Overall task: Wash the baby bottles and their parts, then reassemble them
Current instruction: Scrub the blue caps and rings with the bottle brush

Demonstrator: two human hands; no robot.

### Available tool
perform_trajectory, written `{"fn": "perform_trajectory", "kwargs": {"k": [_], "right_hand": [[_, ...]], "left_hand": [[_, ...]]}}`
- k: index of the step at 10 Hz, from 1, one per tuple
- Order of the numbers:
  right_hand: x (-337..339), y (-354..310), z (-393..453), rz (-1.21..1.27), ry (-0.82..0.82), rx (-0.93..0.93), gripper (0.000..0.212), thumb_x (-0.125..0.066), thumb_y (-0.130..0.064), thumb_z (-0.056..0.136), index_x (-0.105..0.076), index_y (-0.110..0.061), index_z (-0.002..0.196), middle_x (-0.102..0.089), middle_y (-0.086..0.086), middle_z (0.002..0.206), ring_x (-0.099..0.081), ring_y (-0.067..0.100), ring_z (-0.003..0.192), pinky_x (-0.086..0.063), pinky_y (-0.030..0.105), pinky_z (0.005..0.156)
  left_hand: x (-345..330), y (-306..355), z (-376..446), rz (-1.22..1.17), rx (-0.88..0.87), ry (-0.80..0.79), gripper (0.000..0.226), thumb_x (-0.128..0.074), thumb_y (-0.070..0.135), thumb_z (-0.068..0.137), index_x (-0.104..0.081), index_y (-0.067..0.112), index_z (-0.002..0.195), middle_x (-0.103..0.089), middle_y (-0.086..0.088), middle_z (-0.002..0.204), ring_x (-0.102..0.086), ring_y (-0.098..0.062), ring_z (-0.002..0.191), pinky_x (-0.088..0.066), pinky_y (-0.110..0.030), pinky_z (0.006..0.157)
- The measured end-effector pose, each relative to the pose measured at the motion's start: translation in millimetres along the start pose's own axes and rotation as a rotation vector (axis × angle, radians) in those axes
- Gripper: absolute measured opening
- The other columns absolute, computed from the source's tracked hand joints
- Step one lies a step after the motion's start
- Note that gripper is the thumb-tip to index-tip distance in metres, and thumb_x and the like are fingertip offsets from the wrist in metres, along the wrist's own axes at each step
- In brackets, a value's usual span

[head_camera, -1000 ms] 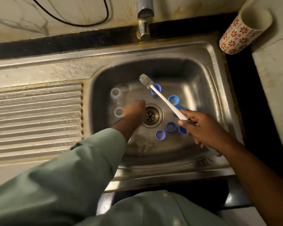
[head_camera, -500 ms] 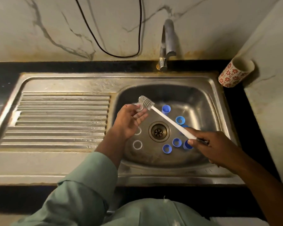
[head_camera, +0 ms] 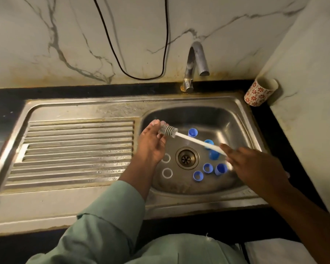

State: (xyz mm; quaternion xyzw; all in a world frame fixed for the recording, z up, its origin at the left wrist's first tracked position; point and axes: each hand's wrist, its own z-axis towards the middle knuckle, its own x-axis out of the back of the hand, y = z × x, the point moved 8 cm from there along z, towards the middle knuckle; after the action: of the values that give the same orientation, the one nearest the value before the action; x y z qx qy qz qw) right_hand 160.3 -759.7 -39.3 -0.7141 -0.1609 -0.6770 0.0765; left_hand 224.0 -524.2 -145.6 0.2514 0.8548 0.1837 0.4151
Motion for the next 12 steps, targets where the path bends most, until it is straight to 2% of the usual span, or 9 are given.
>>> {"fn": "perform_trajectory", "kwargs": {"k": [2, 4, 5, 6, 8, 9, 10, 11, 12], "right_hand": [[-53, -15, -28, 1.595, -0.609, -0.633, 0.022, -0.052, -0.034, 0.098, -0.071, -0.025, 0.102, -0.05, -0.001, 0.058, -0.033, 0.009, 0.039, -0.029, 0.016, 0.037], [2, -6, 3, 0.029, 0.099, 0.111, 0.045, -0.074, -0.029, 0.081, -0.061, -0.032, 0.125, -0.061, -0.001, 0.072, -0.055, 0.017, 0.049, -0.035, 0.025, 0.041], [-9, -13, 8, 0.384, -0.123, 0.076, 0.041, -0.068, -0.033, 0.087, -0.059, -0.032, 0.127, -0.054, -0.004, 0.066, -0.051, 0.015, 0.046, -0.033, 0.023, 0.042], [-53, -16, -10, 1.626, -0.779, -0.441, 0.025, -0.051, -0.04, 0.097, -0.066, -0.033, 0.116, -0.048, -0.005, 0.058, -0.034, 0.007, 0.039, -0.03, 0.016, 0.037], [-19, 12, 15, 0.02, 0.003, 0.081, 0.052, -0.052, -0.034, 0.093, -0.035, -0.039, 0.142, -0.056, -0.005, 0.083, -0.058, 0.018, 0.064, -0.038, 0.028, 0.05], [-15, -11, 15, -0.008, -0.006, 0.134, 0.052, -0.051, -0.03, 0.096, -0.036, -0.035, 0.145, -0.057, -0.004, 0.083, -0.056, 0.016, 0.062, -0.035, 0.026, 0.049], [-45, -23, 2, 1.316, -0.507, -0.238, 0.027, -0.051, -0.039, 0.097, -0.06, -0.041, 0.123, -0.05, -0.009, 0.059, -0.038, 0.006, 0.042, -0.031, 0.018, 0.04], [-49, -28, -8, 1.747, -0.746, -0.384, 0.02, -0.054, -0.039, 0.096, -0.069, -0.037, 0.109, -0.045, -0.003, 0.057, -0.031, 0.008, 0.039, -0.028, 0.016, 0.036], [-25, 8, 10, 0.629, -0.244, -0.023, 0.032, -0.048, -0.039, 0.098, -0.049, -0.038, 0.13, -0.053, -0.009, 0.065, -0.049, 0.009, 0.048, -0.041, 0.025, 0.047]], "left_hand": [[-6, 2, -11, -0.018, -0.052, -0.128, 0.019, -0.049, 0.009, 0.104, -0.059, 0.012, 0.118, -0.07, -0.01, 0.107, -0.069, -0.021, 0.098, -0.062, -0.031, 0.075], [-16, 5, -12, 0.027, 0.094, 0.018, 0.031, -0.061, 0.041, 0.097, -0.058, 0.012, 0.107, -0.061, -0.007, 0.096, -0.062, -0.021, 0.083, -0.056, -0.041, 0.078], [-23, 9, -9, 0.089, -0.011, 0.127, 0.01, -0.061, 0.02, 0.099, -0.055, 0.013, 0.096, -0.053, -0.003, 0.077, -0.055, -0.013, 0.062, -0.059, -0.037, 0.073], [-39, 13, -11, 0.05, -0.078, -0.04, 0.02, -0.059, 0.007, 0.098, -0.052, 0.02, 0.112, -0.056, -0.002, 0.065, -0.057, -0.012, 0.056, -0.058, -0.048, 0.09], [-29, -5, -13, 0.159, 0.118, 0.036, 0.026, -0.055, 0.041, 0.1, -0.056, 0.018, 0.113, -0.065, -0.003, 0.093, -0.064, -0.023, 0.084, -0.049, -0.045, 0.083], [-30, -3, -14, 0.165, 0.113, 0.088, 0.025, -0.059, 0.037, 0.099, -0.055, 0.017, 0.085, -0.062, 0.0, 0.068, -0.069, -0.02, 0.07, -0.053, -0.041, 0.084], [-45, 7, -15, 0.129, 0.004, -0.125, 0.02, -0.06, 0.023, 0.096, -0.054, 0.015, 0.08, -0.06, 0.001, 0.058, -0.074, -0.018, 0.078, -0.049, -0.044, 0.101], [-49, 12, -21, 0.131, -0.015, -0.31, 0.024, -0.059, 0.03, 0.091, -0.061, 0.012, 0.075, -0.068, -0.003, 0.069, -0.073, -0.022, 0.092, -0.043, -0.055, 0.106], [-29, 10, -15, 0.295, 0.052, -0.172, 0.032, -0.056, 0.05, 0.092, -0.063, 0.019, 0.097, -0.071, -0.001, 0.098, -0.069, -0.025, 0.096, -0.05, -0.052, 0.091]]}}
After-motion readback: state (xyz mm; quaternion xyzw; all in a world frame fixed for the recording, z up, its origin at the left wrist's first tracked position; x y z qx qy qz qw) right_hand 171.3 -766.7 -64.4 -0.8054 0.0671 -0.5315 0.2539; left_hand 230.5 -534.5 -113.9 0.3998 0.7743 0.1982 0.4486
